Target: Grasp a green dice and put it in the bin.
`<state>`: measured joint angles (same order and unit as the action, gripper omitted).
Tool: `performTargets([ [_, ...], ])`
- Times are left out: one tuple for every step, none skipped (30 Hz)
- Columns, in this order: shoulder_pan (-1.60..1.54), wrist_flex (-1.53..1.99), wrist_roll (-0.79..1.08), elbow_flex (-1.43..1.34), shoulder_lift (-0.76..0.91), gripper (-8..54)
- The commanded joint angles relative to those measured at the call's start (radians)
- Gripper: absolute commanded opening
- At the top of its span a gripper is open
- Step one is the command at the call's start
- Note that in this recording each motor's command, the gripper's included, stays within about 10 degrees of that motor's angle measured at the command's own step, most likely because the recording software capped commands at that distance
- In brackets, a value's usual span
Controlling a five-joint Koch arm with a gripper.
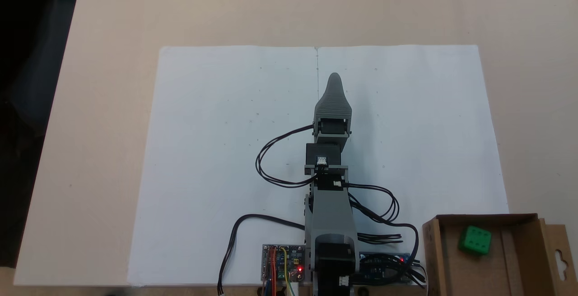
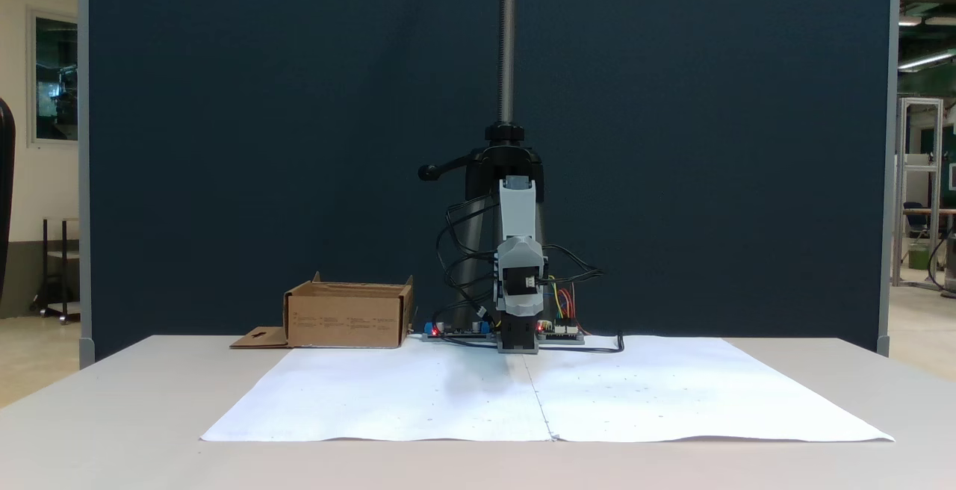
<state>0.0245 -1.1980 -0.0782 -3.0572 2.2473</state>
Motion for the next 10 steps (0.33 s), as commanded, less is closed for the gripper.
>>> performTargets([
  [0.005, -0.123, 0.089, -0.074, 0.121, 44.8],
  [0.005, -0.123, 0.089, -0.074, 0.121, 44.8],
  [0.005, -0.123, 0.089, -0.074, 0.121, 44.8],
  [0.005, -0.123, 0.089, -0.074, 0.121, 44.8],
  [0.005, -0.124, 0.089, -0.074, 0.121, 44.8],
  [0.003, -0.129, 0.089, -0.074, 0.121, 44.8],
  [0.003, -0.137, 0.089, -0.074, 0.121, 44.8],
  [0.003, -0.140, 0.087, -0.074, 0.121, 44.8],
  [0.003, -0.141, 0.089, -0.074, 0.121, 44.8],
  [0.003, -0.141, 0.089, -0.074, 0.121, 44.8],
])
